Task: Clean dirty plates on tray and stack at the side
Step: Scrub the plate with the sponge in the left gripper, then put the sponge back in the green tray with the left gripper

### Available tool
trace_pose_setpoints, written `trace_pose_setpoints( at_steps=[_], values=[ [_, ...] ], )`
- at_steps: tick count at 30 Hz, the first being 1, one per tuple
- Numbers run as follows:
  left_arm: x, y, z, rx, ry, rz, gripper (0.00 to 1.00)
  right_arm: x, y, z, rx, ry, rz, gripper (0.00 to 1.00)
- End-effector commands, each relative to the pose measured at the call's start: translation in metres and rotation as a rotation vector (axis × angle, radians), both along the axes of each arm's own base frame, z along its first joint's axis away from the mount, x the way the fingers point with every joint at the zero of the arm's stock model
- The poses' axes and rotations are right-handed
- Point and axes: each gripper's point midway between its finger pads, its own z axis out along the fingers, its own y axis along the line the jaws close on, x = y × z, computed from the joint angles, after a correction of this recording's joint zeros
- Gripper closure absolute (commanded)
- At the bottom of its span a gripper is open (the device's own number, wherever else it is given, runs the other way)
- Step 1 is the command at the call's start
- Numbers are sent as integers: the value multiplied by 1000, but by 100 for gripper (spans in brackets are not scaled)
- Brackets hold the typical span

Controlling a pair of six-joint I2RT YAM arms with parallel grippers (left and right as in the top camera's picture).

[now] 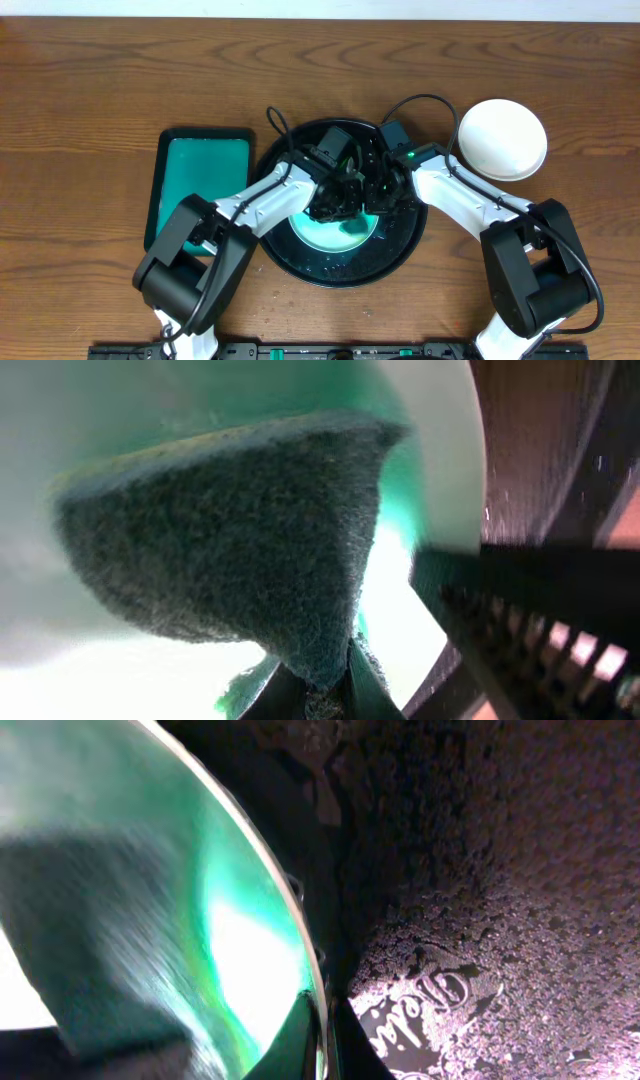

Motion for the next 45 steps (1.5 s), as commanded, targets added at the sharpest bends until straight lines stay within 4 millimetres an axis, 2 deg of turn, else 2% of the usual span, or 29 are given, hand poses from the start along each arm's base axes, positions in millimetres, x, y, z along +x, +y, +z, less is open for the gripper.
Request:
trace_pose_setpoints(
  at_steps=[1, 6, 9, 13, 18, 22, 23, 24, 26, 29, 32, 36, 41, 43, 45],
  values=[
    [63, 78, -22, 261, -152, 234, 93, -24, -7, -20, -49, 93, 17, 99],
    [85, 119, -22, 311, -163, 340, 93, -24, -7, -20, -49, 93, 17, 99],
    [90, 135, -23, 320, -155, 371, 93, -24, -7, -20, -49, 93, 17, 99],
    [78, 148, -25, 350, -98, 380, 93, -24, -7, -20, -49, 92, 17, 99],
    [56, 148, -19, 388, -49, 319, 93, -22, -6, -20, -46, 86, 17, 99],
    [41, 140, 12, 381, -79, 251, 93, -21, -5, -20, -42, 79, 17, 99],
    [38, 139, 23, 374, -94, 244, 93, -21, -5, -20, -42, 78, 17, 99],
    [34, 139, 44, 360, -128, 237, 93, -20, -5, -20, -40, 75, 18, 99],
    [33, 145, 64, 359, -172, 252, 93, -19, -5, -20, -39, 73, 17, 99],
    [35, 169, 93, 408, -259, 311, 93, -18, -3, -20, -30, 69, 18, 99],
    [39, 202, 107, 479, -298, 391, 93, -18, 0, -19, -16, 70, 20, 99],
    [44, 244, 104, 522, -262, 499, 93, -17, 1, -19, -9, 65, 23, 99],
    [47, 292, 88, 563, -178, 618, 93, -16, 2, -19, -5, 62, 24, 99],
    [46, 302, 74, 560, -128, 623, 93, -15, 2, -19, -4, 59, 24, 99],
    [45, 303, 56, 533, -64, 597, 93, -15, 3, -19, -2, 56, 24, 99]
  ],
)
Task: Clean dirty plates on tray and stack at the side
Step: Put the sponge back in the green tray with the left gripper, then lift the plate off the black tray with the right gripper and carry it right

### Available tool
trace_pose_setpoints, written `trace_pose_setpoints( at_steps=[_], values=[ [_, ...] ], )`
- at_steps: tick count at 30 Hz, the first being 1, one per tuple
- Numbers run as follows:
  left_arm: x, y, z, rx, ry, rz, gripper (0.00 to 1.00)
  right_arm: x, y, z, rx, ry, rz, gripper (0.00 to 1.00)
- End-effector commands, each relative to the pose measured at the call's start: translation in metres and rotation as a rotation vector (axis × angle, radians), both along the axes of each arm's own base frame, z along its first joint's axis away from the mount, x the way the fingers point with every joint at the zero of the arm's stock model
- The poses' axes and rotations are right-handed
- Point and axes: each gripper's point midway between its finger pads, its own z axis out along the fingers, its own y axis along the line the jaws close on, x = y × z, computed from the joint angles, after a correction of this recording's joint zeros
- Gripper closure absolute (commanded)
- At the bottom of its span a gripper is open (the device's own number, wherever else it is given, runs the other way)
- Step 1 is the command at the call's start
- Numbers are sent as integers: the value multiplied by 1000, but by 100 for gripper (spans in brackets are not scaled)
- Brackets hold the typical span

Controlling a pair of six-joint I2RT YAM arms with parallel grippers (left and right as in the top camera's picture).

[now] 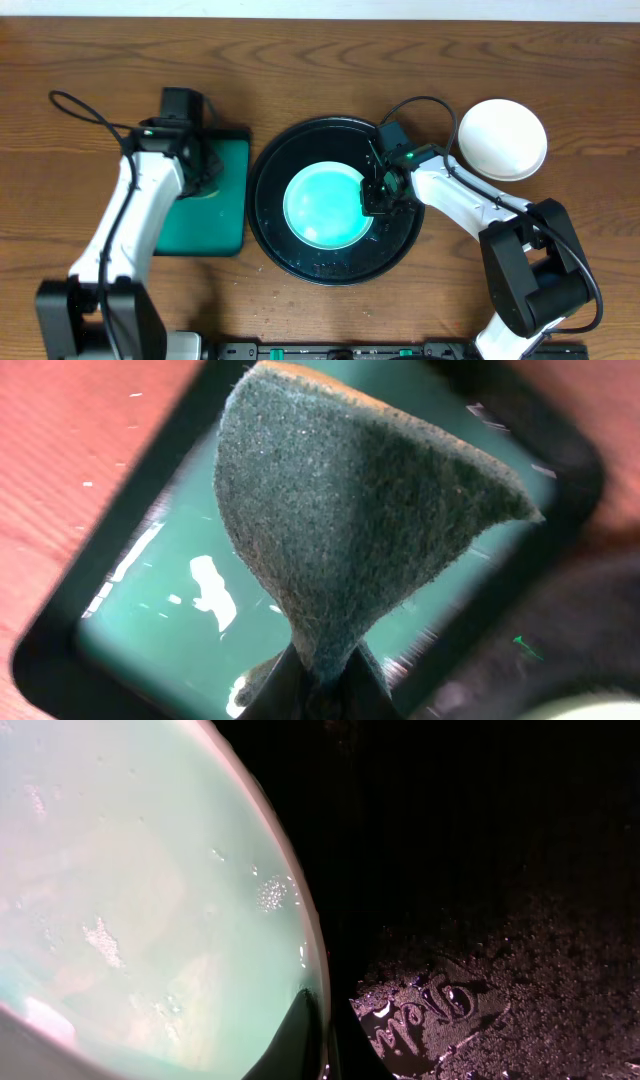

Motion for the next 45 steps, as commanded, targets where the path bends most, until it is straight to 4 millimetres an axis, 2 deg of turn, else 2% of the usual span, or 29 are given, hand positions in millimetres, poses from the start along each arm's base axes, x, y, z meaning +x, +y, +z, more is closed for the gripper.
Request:
trace_pose_setpoints(
  at_steps=[1, 7, 10, 11, 12, 13, 14, 16, 18, 20, 21, 22, 27, 31, 37, 45],
  values=[
    [-3, 5, -30, -47, 99, -26, 93, -13, -7, -19, -46, 44, 23, 99],
    [-12, 0, -84, -89, 261, -38, 93, -13, -7, -19, -46, 44, 23, 99],
    [-15, 0, -92, -90, 285, -37, 93, -13, -7, -19, -47, 46, 23, 99],
    [-14, 0, -92, -90, 284, -37, 88, -13, -7, -19, -47, 47, 23, 99],
    [-14, 0, -90, -90, 278, -37, 72, -14, -7, -19, -47, 47, 23, 99],
    [-13, 0, -88, -90, 271, -37, 60, -14, -7, -19, -47, 48, 23, 99],
    [-13, 0, -84, -89, 263, -38, 49, -14, -7, -19, -46, 47, 23, 99],
    [-14, -1, -74, -94, 246, -39, 32, -14, -5, -19, -38, 48, 24, 99],
    [-13, -4, -58, -110, 206, -44, 25, -13, -2, -18, -22, 46, 25, 99],
    [-12, -7, -38, -119, 155, -57, 21, -10, 0, -18, -13, 37, 25, 99],
    [-12, -11, -19, -131, 105, -73, 20, -9, 1, -18, -10, 32, 25, 99],
    [-13, -13, -10, -137, 80, -81, 20, -9, 1, -17, -9, 31, 25, 99],
    [-33, -29, 51, -136, -66, -139, 20, -3, 4, -9, 5, 7, 26, 99],
    [-47, -41, 80, -136, -148, -190, 20, 2, 14, 11, 66, -25, 30, 99],
    [-60, -52, 99, -140, -202, -237, 20, 1, 16, 49, 158, -42, -20, 99],
    [-65, -53, 97, -141, -182, -244, 19, -11, 10, 93, 364, 33, -74, 99]
  ],
)
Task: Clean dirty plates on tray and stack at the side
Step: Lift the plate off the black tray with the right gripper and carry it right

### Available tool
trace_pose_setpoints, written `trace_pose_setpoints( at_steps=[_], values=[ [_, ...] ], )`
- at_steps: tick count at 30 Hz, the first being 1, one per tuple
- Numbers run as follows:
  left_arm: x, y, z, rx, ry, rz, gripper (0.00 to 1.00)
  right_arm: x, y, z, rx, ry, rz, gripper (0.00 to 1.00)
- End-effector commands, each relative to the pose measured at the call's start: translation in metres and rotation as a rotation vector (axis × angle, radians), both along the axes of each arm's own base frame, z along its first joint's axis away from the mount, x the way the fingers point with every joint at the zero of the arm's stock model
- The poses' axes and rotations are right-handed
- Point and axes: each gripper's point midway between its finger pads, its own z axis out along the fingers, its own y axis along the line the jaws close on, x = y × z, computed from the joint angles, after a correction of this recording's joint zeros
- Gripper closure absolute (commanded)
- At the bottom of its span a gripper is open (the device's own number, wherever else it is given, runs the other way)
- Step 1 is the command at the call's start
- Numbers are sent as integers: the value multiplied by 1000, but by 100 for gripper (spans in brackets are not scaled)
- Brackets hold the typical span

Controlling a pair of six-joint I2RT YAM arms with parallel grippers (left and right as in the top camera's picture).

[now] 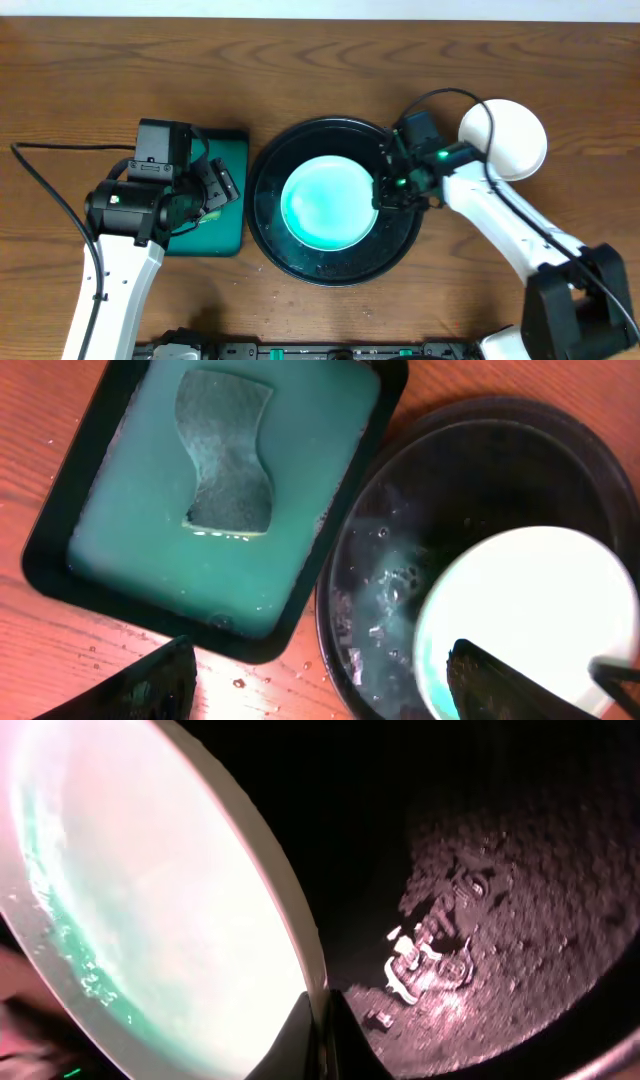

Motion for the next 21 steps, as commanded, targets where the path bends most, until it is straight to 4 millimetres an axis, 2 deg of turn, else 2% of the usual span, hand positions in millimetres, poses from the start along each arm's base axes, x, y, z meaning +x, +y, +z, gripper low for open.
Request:
trace_pose_setpoints(
  at_steps=[1, 8, 15, 18, 21],
  values=[
    [-1, -2, 2, -1, 0, -11, 20, -6, 10, 26, 186, 64, -16, 99],
    [-3, -2, 1, -3, 5, -13, 20, -22, -2, 38, 307, 197, -48, 99],
    [-4, -3, 1, -10, 10, -15, 20, -45, 2, 48, 377, 288, -9, 99],
    [-5, -3, 0, -10, 14, -15, 19, -39, 3, 48, 385, 247, 9, 99],
    [-5, -3, 0, -9, 18, -16, 19, -17, -1, 40, 328, 127, 21, 99]
  ],
)
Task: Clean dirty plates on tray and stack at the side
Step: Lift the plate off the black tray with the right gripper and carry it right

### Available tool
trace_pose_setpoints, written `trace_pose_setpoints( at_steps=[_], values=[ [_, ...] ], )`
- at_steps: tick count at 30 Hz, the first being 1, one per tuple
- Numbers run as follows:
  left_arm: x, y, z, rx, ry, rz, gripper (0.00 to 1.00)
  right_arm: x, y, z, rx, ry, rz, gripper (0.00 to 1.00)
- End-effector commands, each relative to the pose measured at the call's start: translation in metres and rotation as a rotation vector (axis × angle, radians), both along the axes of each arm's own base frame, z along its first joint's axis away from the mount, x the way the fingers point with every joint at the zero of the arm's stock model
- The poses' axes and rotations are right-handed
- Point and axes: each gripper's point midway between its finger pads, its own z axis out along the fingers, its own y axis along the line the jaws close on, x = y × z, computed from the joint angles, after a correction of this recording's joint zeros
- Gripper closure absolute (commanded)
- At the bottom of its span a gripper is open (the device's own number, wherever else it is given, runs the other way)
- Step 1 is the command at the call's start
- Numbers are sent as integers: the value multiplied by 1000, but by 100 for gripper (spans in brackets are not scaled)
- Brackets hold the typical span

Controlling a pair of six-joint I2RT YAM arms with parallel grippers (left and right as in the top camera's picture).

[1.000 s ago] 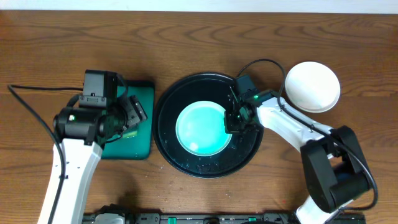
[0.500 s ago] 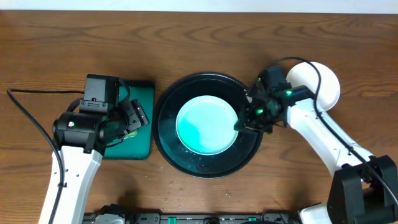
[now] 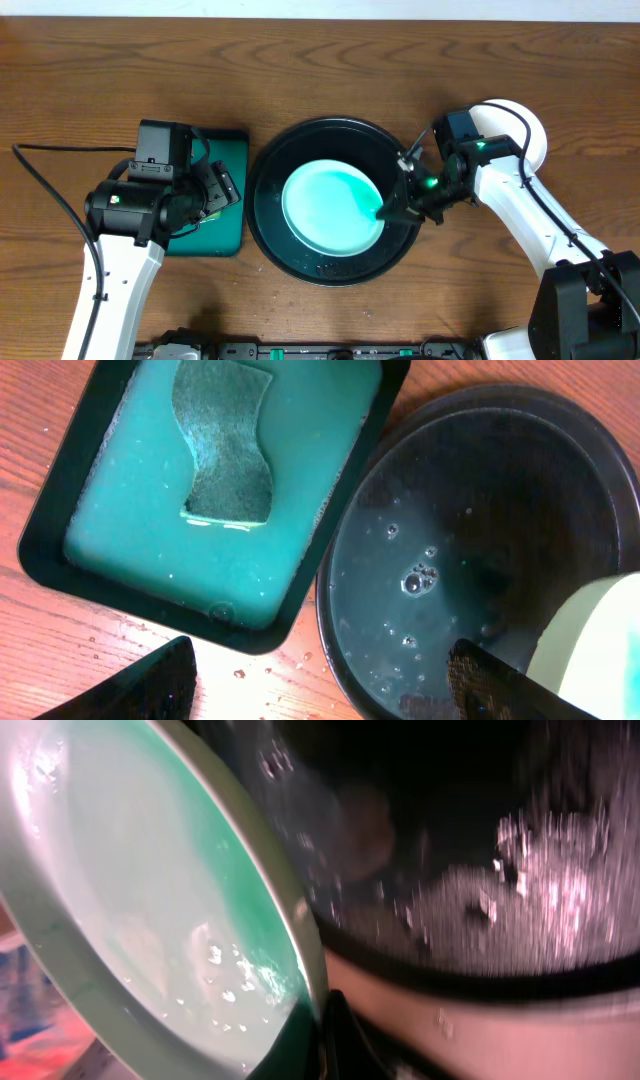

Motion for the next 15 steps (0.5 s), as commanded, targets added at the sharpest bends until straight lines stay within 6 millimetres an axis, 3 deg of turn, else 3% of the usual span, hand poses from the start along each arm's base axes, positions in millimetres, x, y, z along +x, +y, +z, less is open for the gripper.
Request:
trace_pose_setpoints(
  at_steps=[1, 8, 15],
  values=[
    [-1, -1, 2, 1, -1, -11, 19, 19, -4, -1, -39, -126, 12, 99],
    [-1, -1, 2, 0, -1, -11, 19, 76, -39, -19, -314, -386, -49, 99],
    [-1, -1, 2, 1, -2, -10, 19, 105, -36, -5, -312, -556, -38, 99]
  ],
)
